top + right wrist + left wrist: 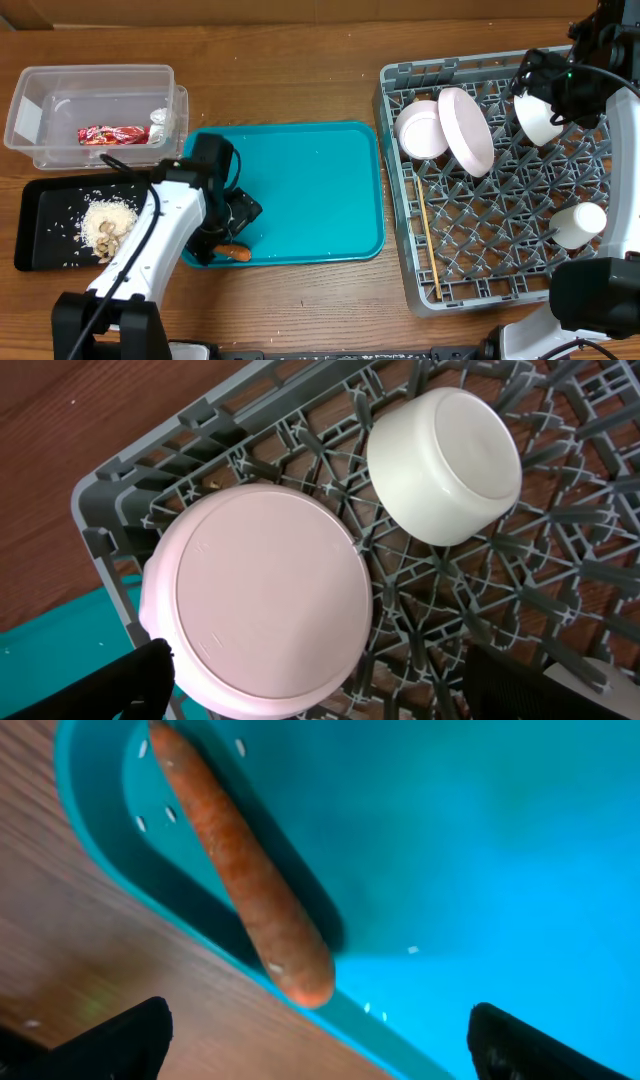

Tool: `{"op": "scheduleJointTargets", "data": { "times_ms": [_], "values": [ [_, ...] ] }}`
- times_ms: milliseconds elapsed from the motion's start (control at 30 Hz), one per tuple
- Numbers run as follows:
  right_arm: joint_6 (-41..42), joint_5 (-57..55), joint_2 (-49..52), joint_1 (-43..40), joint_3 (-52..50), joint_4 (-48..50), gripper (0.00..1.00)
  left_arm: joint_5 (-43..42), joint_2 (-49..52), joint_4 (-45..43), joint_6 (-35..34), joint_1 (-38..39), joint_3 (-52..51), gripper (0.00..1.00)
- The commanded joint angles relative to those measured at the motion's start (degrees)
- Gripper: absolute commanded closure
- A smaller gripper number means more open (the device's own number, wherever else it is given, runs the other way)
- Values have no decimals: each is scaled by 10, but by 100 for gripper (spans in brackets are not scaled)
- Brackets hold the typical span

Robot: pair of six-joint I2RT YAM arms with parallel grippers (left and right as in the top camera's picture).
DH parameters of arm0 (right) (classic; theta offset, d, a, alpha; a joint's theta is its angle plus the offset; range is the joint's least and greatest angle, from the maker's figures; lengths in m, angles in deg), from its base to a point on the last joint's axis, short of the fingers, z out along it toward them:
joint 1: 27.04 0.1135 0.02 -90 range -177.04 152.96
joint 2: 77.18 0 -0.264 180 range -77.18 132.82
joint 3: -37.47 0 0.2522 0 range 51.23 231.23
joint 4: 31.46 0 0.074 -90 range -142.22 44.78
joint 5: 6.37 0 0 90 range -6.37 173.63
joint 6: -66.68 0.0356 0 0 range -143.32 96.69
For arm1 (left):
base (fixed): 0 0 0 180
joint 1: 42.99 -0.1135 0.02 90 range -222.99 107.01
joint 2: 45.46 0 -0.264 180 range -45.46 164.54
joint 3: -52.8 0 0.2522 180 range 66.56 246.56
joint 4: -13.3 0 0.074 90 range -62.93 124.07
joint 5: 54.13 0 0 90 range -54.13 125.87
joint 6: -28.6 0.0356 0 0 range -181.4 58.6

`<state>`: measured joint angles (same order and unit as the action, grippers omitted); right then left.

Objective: Sort waste into correct bins and load items into the dishwasher
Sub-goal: 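Grasp the orange carrot on the teal tray with the left gripper, then carry the carrot left and drop it onto the black tray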

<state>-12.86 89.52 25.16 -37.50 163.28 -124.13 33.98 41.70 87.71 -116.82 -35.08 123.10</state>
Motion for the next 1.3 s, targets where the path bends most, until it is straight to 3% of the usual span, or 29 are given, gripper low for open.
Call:
{"op": "scheduleJointTargets", "data": {
  "times_ms": [0, 200, 333, 400, 900, 1033, 1267],
  "values": [
    [0, 9, -5, 2, -2, 1, 5, 5, -3, -38, -30, 0, -47, 5],
    [0, 9, -5, 2, -2, -3, 6, 7, -3, -151, -27, 0, -113, 9],
    [0, 9, -5, 2, -2, -5, 6, 8, -3, -230, -18, 0, -143, 20],
    [0, 9, -5, 2, -2, -5, 6, 8, -3, -241, -18, 0, -147, 32],
    [0, 8, -5, 2, -2, -5, 6, 4, -3, -240, -3, 0, -147, 87],
    [0, 8, -5, 2, -2, -9, 6, 5, -5, -215, 22, -14, -119, 95],
    [0, 8, -5, 2, -2, -9, 6, 19, -26, -110, 80, -94, -14, 96]
  ]
}}
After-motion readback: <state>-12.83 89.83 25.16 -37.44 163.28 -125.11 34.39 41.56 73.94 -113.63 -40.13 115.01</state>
